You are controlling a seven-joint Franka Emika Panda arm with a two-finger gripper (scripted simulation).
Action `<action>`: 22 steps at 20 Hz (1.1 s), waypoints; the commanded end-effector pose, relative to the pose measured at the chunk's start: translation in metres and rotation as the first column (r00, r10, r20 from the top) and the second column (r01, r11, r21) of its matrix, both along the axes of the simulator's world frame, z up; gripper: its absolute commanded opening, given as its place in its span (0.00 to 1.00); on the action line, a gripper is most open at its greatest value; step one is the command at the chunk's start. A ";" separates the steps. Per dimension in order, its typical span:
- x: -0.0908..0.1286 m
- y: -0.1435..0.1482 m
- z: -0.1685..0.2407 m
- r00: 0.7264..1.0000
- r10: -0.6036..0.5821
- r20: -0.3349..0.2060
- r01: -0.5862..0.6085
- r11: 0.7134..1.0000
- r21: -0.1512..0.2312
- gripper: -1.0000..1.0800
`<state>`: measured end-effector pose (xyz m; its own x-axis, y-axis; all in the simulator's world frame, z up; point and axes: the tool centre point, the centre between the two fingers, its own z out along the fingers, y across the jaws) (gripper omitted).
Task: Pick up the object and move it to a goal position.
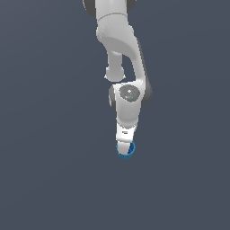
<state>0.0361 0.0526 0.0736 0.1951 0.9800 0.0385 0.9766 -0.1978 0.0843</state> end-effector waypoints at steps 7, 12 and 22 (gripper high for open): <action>0.002 -0.044 0.022 1.000 -0.001 0.003 0.001 1.000 0.000 0.00; 0.002 -0.092 0.044 1.000 0.000 0.003 0.000 1.000 0.000 0.00; 0.006 -0.205 0.097 1.000 0.001 0.003 -0.001 1.000 0.002 0.00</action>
